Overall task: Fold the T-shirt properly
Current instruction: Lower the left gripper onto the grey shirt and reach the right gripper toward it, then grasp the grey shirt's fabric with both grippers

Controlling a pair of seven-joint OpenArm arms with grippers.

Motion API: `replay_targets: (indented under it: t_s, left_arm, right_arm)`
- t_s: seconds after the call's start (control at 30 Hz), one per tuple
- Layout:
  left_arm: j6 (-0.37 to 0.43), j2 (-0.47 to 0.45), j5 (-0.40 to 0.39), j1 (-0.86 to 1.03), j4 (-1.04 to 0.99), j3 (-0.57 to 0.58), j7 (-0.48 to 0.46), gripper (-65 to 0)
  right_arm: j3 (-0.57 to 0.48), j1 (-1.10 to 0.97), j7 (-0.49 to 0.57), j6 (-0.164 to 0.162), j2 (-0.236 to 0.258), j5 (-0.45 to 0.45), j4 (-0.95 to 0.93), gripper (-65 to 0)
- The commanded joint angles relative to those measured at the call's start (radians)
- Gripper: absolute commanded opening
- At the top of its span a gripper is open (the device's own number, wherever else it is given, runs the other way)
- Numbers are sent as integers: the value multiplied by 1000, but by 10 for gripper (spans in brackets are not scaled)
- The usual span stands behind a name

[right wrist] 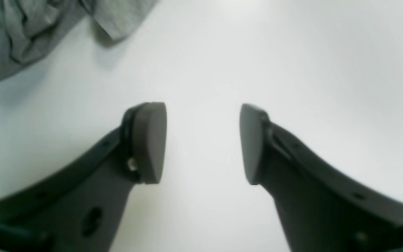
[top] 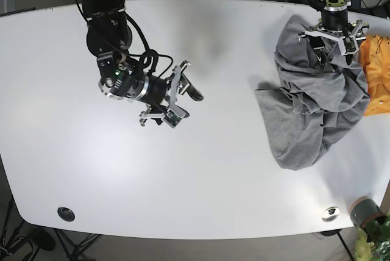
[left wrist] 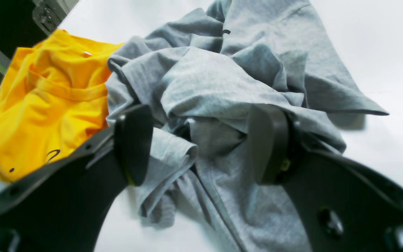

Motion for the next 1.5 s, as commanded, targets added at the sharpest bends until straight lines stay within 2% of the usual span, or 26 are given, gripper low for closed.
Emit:
replay_targets:
  t_s: [0.0,0.13,0.3,0.53,0.67,0.83,0.97,1.17,1.23,1.33,1.4,1.47]
  left_arm:
    - [1,-6,-4,5,17,-6,-26,-254]
    - [1,-8,-4,5,16,-8,-26,-254]
    - [1,-8,-3,6,16,-8,-26,-254]
    - [1,-8,-3,11,16,-10,-26,-254]
    - [1,-5,-3,11,16,-10,-26,-254]
    - [1,-6,-3,24,16,-10,-26,-254]
    - [1,-5,-3,24,14,-10,-26,-254]
    - [1,-5,-3,26,14,-11,-26,-256]
    - [1,-6,-3,26,14,-11,-26,-256]
    - [1,-6,-3,29,14,-11,-26,-256]
    - [0,-8,-3,34,14,-11,-26,-256]
    - [0,-8,-3,37,14,-11,-26,-256]
  right_arm:
    - [-45,56,22,1,-15,14,-33,-273]
    - [-141,132,26,1,-47,16,-131,-243]
    - [-243,226,48,1,-92,12,-259,-246]
    - [-378,317,197,1,-130,12,-444,-247]
    - [-408,338,275,1,-168,-6,-538,-249]
    - [-408,353,370,1,-221,-139,-642,-249]
    - [-409,355,442,1,-230,-216,-690,-249]
    - [-408,356,482,1,-245,-248,-730,-249]
    - [-409,356,531,-44,-245,-248,-751,-249]
    - [-412,358,591,-90,-245,-248,-785,-249]
    - [-412,360,611,-105,-247,-248,-809,-249]
    - [-412,375,620,-107,-248,-248,-834,-249]
